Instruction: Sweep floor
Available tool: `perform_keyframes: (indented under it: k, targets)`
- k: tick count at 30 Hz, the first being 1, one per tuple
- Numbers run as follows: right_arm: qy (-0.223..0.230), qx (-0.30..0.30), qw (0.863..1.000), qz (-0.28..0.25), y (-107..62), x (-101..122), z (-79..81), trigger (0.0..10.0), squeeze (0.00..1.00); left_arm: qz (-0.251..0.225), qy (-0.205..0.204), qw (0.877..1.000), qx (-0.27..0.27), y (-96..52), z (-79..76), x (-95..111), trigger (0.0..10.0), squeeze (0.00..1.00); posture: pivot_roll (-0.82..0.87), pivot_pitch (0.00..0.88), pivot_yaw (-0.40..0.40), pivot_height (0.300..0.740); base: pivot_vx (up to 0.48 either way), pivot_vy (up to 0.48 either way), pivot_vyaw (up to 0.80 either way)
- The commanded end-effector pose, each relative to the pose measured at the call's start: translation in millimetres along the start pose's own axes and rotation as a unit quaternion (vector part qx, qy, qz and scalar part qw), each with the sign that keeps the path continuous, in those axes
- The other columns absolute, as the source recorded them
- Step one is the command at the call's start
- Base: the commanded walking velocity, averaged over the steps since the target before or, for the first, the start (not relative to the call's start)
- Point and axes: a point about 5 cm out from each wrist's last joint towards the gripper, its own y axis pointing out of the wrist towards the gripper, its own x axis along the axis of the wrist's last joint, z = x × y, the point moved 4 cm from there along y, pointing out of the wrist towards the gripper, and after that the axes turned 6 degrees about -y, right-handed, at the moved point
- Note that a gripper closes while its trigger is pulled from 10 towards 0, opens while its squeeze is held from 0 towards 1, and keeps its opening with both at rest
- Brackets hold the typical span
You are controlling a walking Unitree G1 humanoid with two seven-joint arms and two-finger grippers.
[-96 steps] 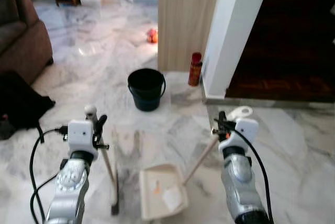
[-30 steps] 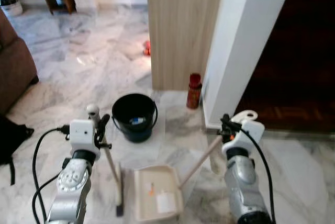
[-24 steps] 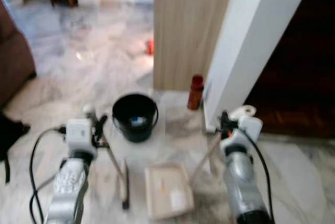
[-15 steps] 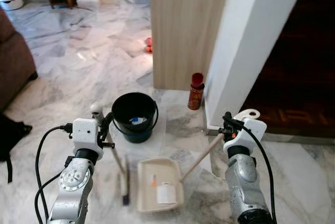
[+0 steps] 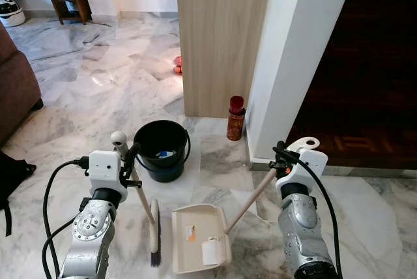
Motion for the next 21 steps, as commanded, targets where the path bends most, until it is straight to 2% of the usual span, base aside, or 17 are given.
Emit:
perform_keyframes:
  k: [1, 18, 21]
  targets:
    - [0.01, 0.002, 1.0, -0.023, 4.5, 12.5, 3.1, 10.0, 0.0, -0.024, 0.002, 1.0, 0.003, 2.9, 1.5, 12.5, 10.0, 0.0, 0.17, 0.02, 0.002, 0.74, 0.0, 0.0, 0.0]
    - [0.013, -0.003, 1.0, -0.014, 2.9, 8.6, -0.6, 10.0, 0.0, -0.023, -0.004, 1.0, 0.003, 1.5, 0.4, 11.2, 10.0, 0.0, 0.16, 0.023, -0.002, 0.74, 0.0, 0.0, 0.0]
    - [0.003, 0.0, 1.0, -0.02, 3.0, 10.5, 0.1, 10.0, 0.0, -0.022, -0.003, 1.0, 0.003, 1.3, 0.4, 10.8, 10.0, 0.0, 0.16, 0.024, -0.002, 0.74, 0.0, 0.0, 0.0]
